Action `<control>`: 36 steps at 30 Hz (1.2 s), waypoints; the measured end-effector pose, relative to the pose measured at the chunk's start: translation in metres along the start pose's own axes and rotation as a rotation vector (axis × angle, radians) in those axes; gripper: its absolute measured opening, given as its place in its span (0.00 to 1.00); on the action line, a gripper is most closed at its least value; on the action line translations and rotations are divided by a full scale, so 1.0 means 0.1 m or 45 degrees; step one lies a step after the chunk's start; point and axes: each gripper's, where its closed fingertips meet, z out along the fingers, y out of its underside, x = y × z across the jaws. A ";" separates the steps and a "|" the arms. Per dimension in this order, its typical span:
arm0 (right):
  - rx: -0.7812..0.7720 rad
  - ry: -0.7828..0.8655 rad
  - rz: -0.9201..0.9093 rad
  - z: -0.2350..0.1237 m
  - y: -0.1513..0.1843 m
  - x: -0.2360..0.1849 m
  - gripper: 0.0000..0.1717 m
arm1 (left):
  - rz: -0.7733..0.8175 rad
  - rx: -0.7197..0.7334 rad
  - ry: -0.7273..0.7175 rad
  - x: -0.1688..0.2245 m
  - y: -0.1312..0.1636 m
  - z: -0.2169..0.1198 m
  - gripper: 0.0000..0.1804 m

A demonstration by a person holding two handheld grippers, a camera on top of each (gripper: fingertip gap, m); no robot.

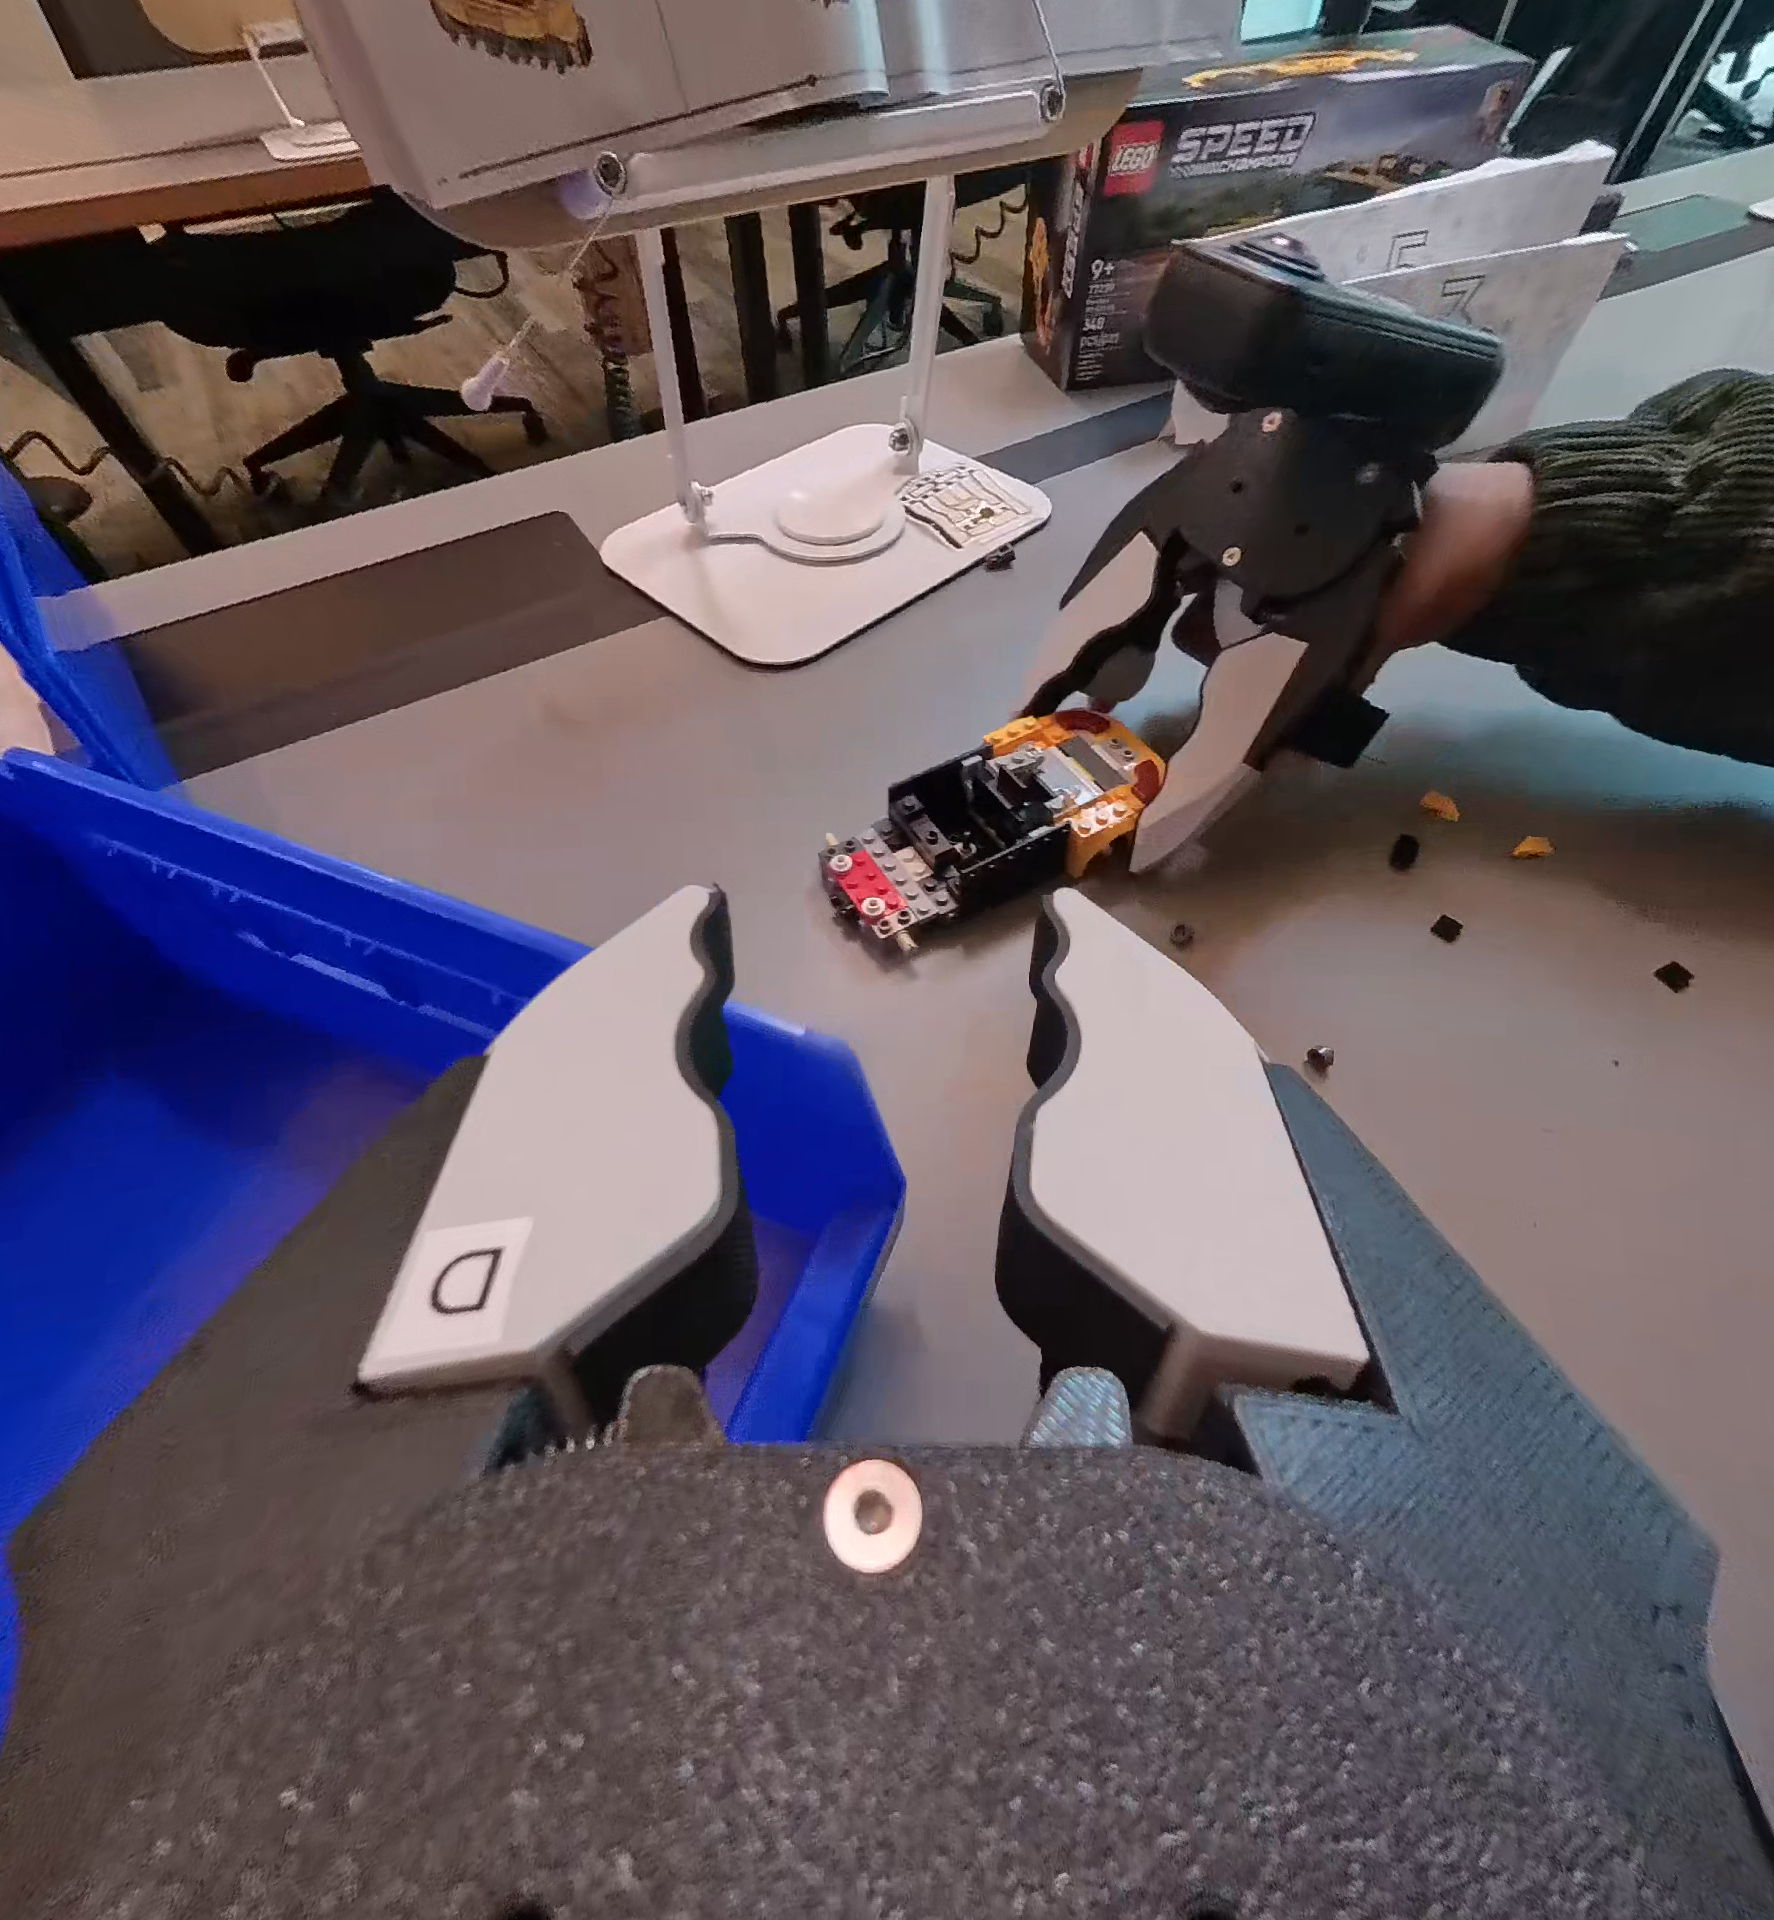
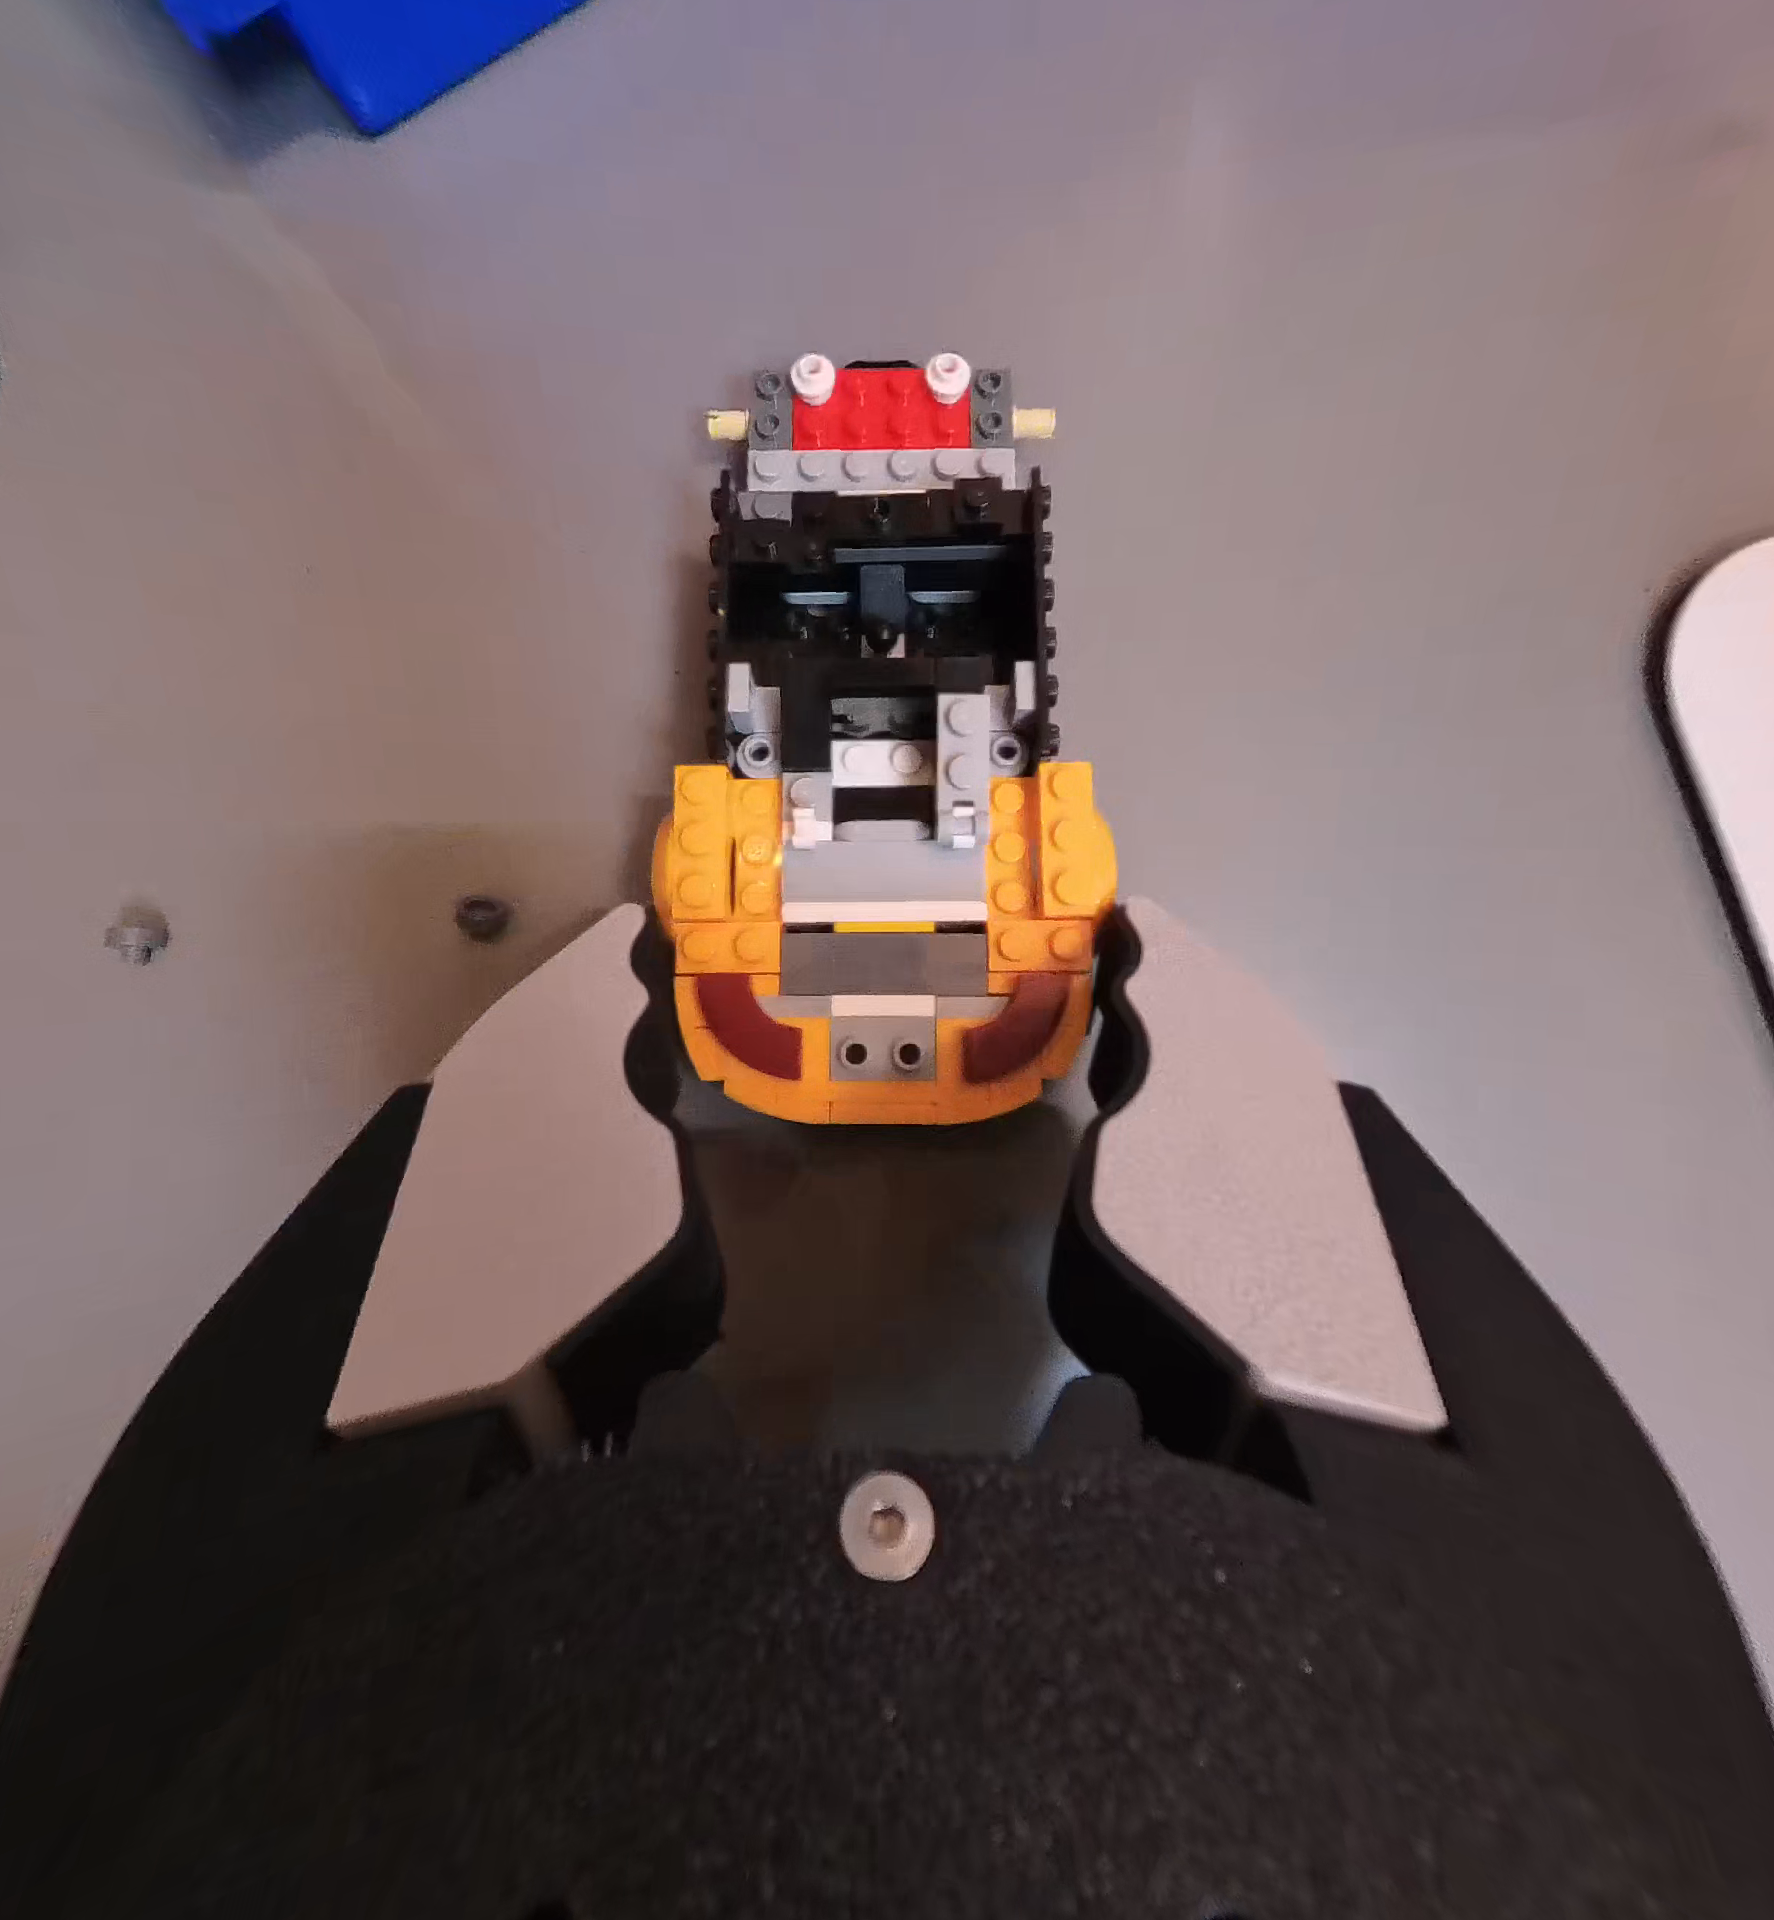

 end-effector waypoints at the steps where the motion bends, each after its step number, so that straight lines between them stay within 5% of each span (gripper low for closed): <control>1: -0.003 0.011 -0.006 -0.01 0.00 0.02 0.46 | 0.004 0.007 0.008 0.02 0.00 0.00 0.30; 6: 0.130 0.114 -0.012 -0.57 0.09 -0.02 0.46 | 0.036 0.070 0.057 0.10 -0.07 -0.04 0.27; 17: 0.327 0.373 0.347 -1.88 1.20 -0.36 0.45 | 0.112 0.056 0.243 0.54 -0.05 0.24 0.23; 23: 0.333 0.429 0.469 -1.97 1.62 -0.48 0.45 | 0.200 -0.042 0.306 0.76 0.06 0.40 0.22; 28: 0.029 0.446 0.420 -1.75 2.02 -0.54 0.45 | 0.215 -0.172 0.363 0.90 0.23 0.56 0.22; 36: 0.127 0.584 0.407 -1.94 1.79 -0.41 0.53 | 0.108 -0.445 0.486 1.13 0.64 1.02 0.18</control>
